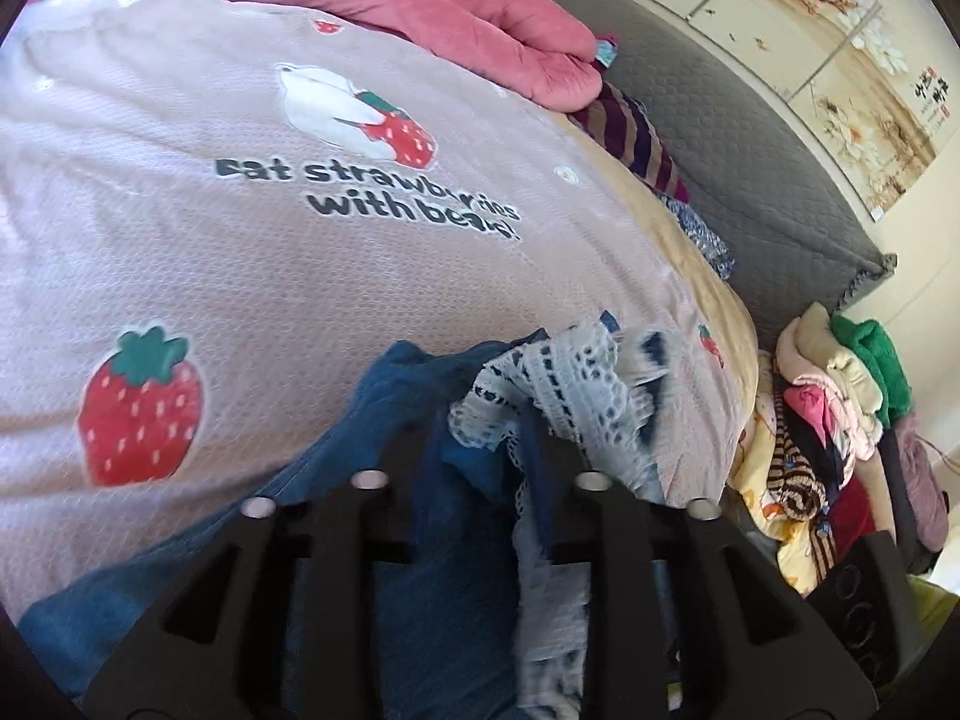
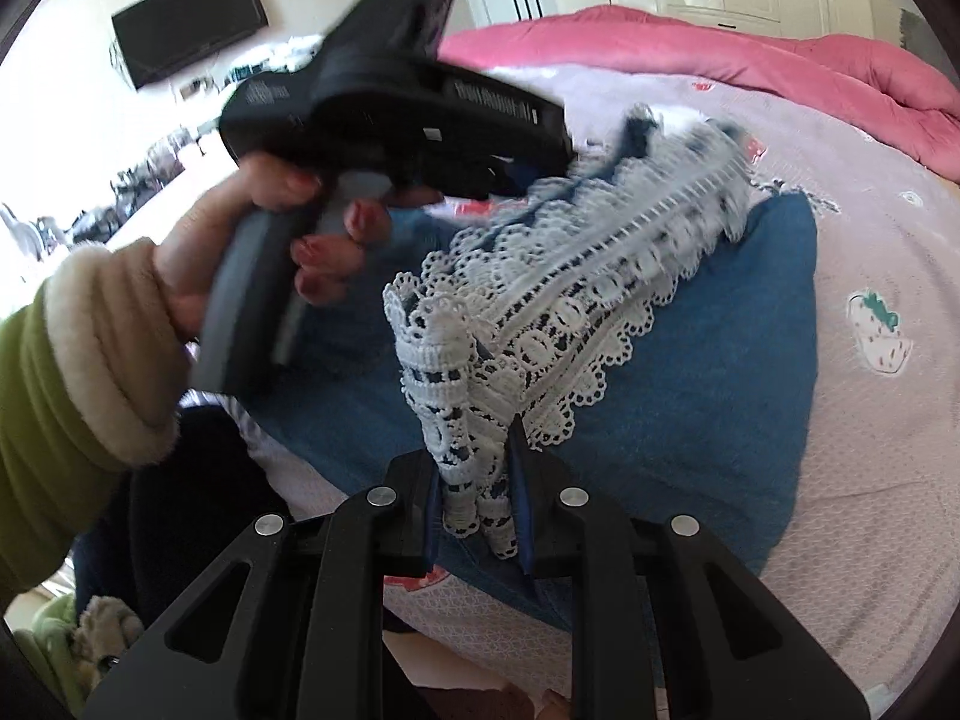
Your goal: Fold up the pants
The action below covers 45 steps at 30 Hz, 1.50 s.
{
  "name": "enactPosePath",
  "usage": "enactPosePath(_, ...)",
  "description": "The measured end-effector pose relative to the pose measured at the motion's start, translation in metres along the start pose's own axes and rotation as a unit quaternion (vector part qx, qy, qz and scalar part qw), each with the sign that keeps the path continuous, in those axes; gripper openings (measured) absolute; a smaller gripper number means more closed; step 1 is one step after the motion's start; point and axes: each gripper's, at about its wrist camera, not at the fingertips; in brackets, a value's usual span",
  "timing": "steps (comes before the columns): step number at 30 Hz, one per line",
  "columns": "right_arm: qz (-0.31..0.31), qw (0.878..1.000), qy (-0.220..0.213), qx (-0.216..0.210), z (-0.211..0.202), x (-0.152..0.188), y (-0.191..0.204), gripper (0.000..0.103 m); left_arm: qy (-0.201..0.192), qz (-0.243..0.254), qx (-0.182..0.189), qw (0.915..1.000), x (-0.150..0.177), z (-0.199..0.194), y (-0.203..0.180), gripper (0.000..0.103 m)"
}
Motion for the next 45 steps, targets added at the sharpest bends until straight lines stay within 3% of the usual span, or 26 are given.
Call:
enactPosePath(3,-0.010,1.000,0.004,0.008,0.009,0.000,0.011,0.020,-0.003,-0.007,-0.001,1.0000,0.001,-0.007,0.002,0.048)
enactPosePath(7,-0.013,1.000,0.004,0.006,0.010,0.002,0.014,0.021,-0.011,-0.018,0.006,0.9998,0.001,-0.019,0.004,0.060)
enactPosePath(11,-0.012,1.000,0.002,0.001,0.010,0.002,0.010,0.021,-0.004,-0.031,0.041,0.9987,0.000,-0.022,0.004,0.071)
enactPosePath(17,-0.025,1.000,0.002,-0.016,0.008,0.006,0.015,0.034,0.033,-0.043,0.057,0.9969,-0.002,-0.005,0.001,0.076)
enactPosePath(20,-0.034,0.999,-0.001,-0.027,0.005,0.007,0.020,0.042,0.041,-0.045,0.012,0.9981,-0.003,0.004,-0.002,0.076)
enactPosePath(22,-0.035,0.999,-0.004,-0.035,0.002,0.008,0.020,0.046,0.041,-0.044,-0.011,0.9982,-0.002,0.007,-0.002,0.052)
enactPosePath(23,-0.033,0.999,-0.007,-0.039,-0.001,0.009,0.019,0.046,0.035,-0.049,-0.003,0.9982,-0.002,0.004,0.000,0.020)
enactPosePath(24,-0.030,0.999,-0.010,-0.041,-0.004,0.009,0.017,0.046,0.026,-0.054,0.003,0.9982,-0.002,0.001,0.002,0.013)
enactPosePath(27,-0.021,0.999,-0.011,-0.044,-0.011,0.010,0.009,0.048,0.002,-0.073,0.023,0.9970,0.003,-0.010,0.014,0.014)
enactPosePath(29,-0.013,0.999,-0.006,-0.048,-0.013,0.012,0.003,0.049,0.018,-0.096,0.003,0.9952,0.007,-0.003,0.026,0.014)
enactPosePath(33,0.012,0.998,-0.008,-0.056,-0.023,0.017,-0.011,0.053,0.027,-0.114,0.002,0.9931,0.015,0.003,0.035,0.023)
enactPosePath(34,0.019,0.998,-0.011,-0.056,-0.026,0.018,-0.015,0.054,0.026,-0.115,0.006,0.9930,0.015,0.002,0.035,0.028)
enactPosePath(36,0.042,0.998,-0.025,-0.047,-0.037,0.020,-0.028,0.055,0.021,-0.112,0.011,0.9935,0.014,-0.002,0.030,0.052)
enactPosePath(39,0.062,0.997,-0.034,-0.032,-0.047,0.021,-0.045,0.056,0.005,-0.095,-0.008,0.9954,0.013,-0.012,0.018,0.064)
enactPosePath(45,0.063,0.998,-0.030,-0.007,-0.050,0.032,-0.060,0.056,-0.027,-0.092,-0.063,0.9934,0.035,-0.041,-0.003,0.074)
Point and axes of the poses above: each gripper's, at about its wrist camera, not at the fingertips, and z roughly the way its jaws point, y to its left, x to its underside, and after that the axes turned 12 degrees about y, right-handed
